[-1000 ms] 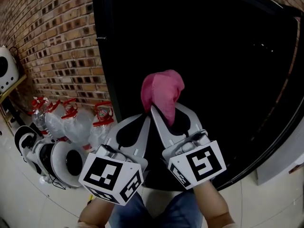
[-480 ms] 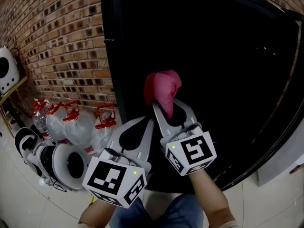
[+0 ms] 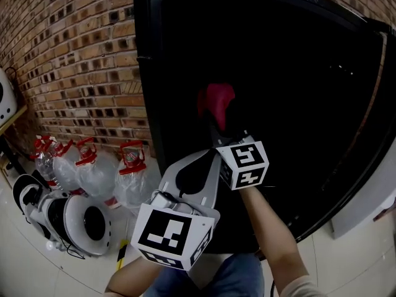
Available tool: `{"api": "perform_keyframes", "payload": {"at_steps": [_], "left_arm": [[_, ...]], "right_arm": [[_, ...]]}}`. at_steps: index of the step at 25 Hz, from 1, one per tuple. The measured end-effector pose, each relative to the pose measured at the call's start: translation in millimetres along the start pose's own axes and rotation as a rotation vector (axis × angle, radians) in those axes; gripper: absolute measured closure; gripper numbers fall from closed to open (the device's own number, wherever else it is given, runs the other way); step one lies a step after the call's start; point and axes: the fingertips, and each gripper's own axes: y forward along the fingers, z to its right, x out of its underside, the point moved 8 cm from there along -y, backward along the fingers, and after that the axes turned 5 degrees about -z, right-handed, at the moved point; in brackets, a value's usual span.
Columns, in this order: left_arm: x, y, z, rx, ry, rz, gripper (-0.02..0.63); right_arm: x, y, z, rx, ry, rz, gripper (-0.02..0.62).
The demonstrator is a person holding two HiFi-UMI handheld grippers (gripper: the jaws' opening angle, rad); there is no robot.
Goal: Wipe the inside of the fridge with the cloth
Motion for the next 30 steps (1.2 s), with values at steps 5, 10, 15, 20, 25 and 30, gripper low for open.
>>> {"api": "perform_keyframes", "payload": {"at_steps": [5,10,15,20,25,30], "left_arm": [[6.7,5.5,7.2,0.05,-0.001,-0.021,0.592],[16.0,8.0,8.1,0.06,-0.008,-0.051,0.592],[22.1,8.6,5.7,0.063,0.001,-0.062,0.592],[28.0,16.9,6.8,0.074,-0.031,-0.066,0.592],[29.1,26.7,15.2,0.1,-0.034,-0.061,0.592],[29.7,34.0,23.1,0.125,-0.032,-0.059,0.592]], "right_arm": [[12.5,30.9,22.0,0.063,-0.022,-0.074,0.534],[12.7,55.6,25.2,0.085,-0.119,-0.131,0.534],[26.9,61.2,36.3,0.128,-0.113,-0.167,0.534],[33.9,43.4,67.8,0.204,-0.081,-0.19,0.534],[35.1,21.0,96.7,0.291,-0.093,-0.197,0.534],[32.4,-2.1,125.9,0.396,-0.088,-0.216,0.534]]}}
